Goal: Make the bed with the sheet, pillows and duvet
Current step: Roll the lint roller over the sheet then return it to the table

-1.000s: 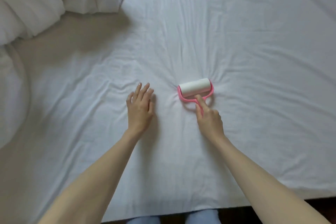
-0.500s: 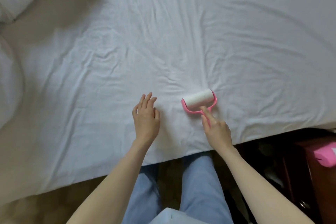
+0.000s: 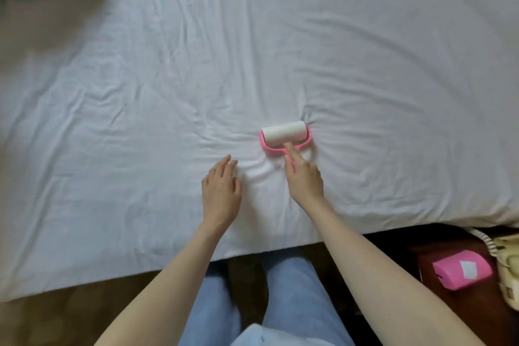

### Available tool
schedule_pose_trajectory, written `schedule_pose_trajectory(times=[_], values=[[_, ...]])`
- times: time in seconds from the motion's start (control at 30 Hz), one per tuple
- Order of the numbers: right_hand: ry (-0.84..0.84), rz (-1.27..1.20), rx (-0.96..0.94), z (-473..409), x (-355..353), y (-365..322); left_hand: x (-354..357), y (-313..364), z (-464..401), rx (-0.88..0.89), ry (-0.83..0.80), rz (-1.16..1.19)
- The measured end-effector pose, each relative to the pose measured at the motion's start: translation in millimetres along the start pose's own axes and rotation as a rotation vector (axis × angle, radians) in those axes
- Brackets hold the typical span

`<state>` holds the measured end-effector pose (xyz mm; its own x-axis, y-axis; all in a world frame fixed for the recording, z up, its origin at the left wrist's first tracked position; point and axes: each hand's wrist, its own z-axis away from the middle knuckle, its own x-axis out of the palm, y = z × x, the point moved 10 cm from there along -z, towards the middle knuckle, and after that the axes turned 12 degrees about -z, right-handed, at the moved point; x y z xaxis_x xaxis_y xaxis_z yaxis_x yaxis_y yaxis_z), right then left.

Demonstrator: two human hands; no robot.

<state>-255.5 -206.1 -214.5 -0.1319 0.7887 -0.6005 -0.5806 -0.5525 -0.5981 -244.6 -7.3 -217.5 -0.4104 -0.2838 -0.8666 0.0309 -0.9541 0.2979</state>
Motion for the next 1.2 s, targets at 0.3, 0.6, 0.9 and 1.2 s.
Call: schedule_pose_trajectory(times=[0.3, 0.6, 0.9, 1.2], values=[[-0.017, 0.037, -0.044, -113, -20, -63, -17, -7, -61, -0.131, 0.114, -0.07], [0.012, 0.0, -0.05, -191, -20, -108, -57, -25, -177, -0.144, 0.177, -0.104], [0.06, -0.048, -0.096, -299, -33, -173, -71, -51, -295, -0.238, 0.191, -0.233], [0.111, -0.039, -0.153, -406, -43, -253, -74, -61, -336, -0.363, 0.28, -0.231]])
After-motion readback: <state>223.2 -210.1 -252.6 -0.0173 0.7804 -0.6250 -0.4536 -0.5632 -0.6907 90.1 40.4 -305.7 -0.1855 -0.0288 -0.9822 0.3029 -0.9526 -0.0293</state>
